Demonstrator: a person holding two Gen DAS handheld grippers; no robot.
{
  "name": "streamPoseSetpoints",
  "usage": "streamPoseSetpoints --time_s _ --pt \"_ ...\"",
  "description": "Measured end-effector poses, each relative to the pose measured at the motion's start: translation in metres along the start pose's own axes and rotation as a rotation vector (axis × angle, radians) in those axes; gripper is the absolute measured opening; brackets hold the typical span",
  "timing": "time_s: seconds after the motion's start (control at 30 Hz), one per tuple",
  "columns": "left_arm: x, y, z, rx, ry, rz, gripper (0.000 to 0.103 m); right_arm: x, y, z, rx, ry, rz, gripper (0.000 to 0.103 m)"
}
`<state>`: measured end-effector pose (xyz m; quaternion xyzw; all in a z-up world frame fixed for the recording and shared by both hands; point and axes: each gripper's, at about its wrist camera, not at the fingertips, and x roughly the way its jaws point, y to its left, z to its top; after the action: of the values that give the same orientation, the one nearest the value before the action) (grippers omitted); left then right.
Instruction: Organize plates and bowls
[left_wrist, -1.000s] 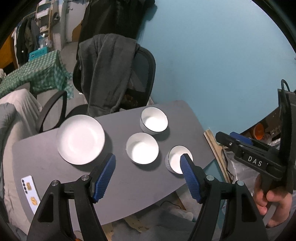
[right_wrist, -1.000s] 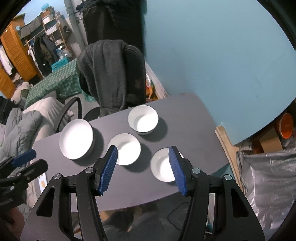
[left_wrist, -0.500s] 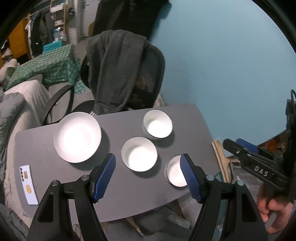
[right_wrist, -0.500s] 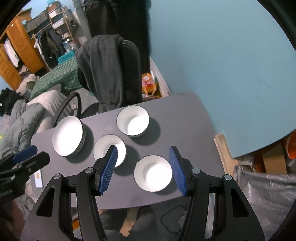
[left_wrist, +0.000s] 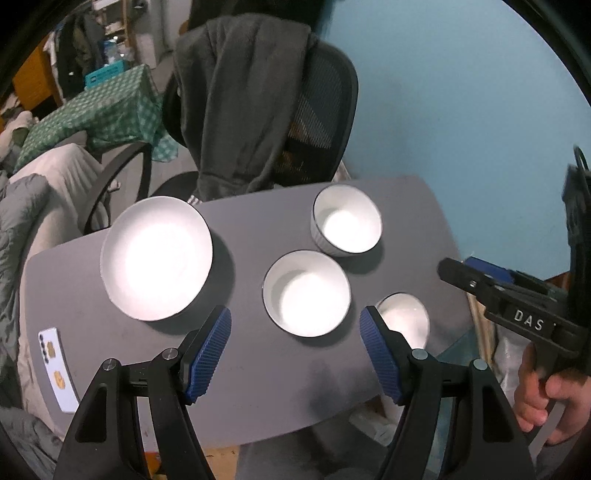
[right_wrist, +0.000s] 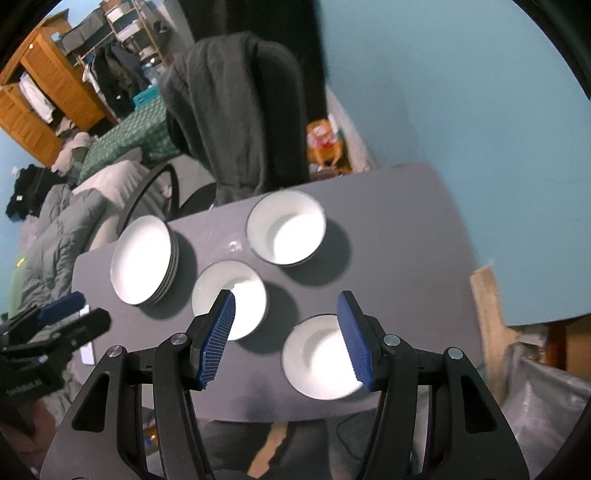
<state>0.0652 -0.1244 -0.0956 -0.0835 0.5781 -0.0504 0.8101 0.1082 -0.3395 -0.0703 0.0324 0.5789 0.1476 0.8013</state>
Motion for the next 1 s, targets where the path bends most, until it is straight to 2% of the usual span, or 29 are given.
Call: streamPoseSetpoints --time_s 0.27,0.33,0.5,0.73,0.83,0.93,1.0 --pt "0.072 0.021 0.010 0.042 0.107 -0.037 0.073 0.078 0.008 0.004 0.026 0.099 0.034 0.056" --pt "0.090 0.027 0.010 0.036 0.150 -0.024 0.073 0.092 0.009 0.003 0.032 0.118 0.037 0.056" --pt "0.130 0.043 0.013 -0.003 0.220 -0.061 0.073 0.130 0.008 0.000 0.050 0.189 0.038 0.056" --pt "0.152 0.043 0.019 0.017 0.238 -0.074 0.073 0.153 0.010 -0.004 0.058 0.225 0.023 0.056" --pt "0.158 0.040 0.020 0.038 0.240 -0.088 0.073 0.157 0.011 -0.003 0.048 0.240 0.013 0.048" --pt "0.167 0.038 0.021 0.040 0.267 -0.096 0.063 0.159 0.008 -0.004 0.049 0.245 0.010 0.045" --pt "0.172 0.036 0.022 0.041 0.278 -0.097 0.056 0.159 0.005 -0.006 0.059 0.257 0.010 0.039"
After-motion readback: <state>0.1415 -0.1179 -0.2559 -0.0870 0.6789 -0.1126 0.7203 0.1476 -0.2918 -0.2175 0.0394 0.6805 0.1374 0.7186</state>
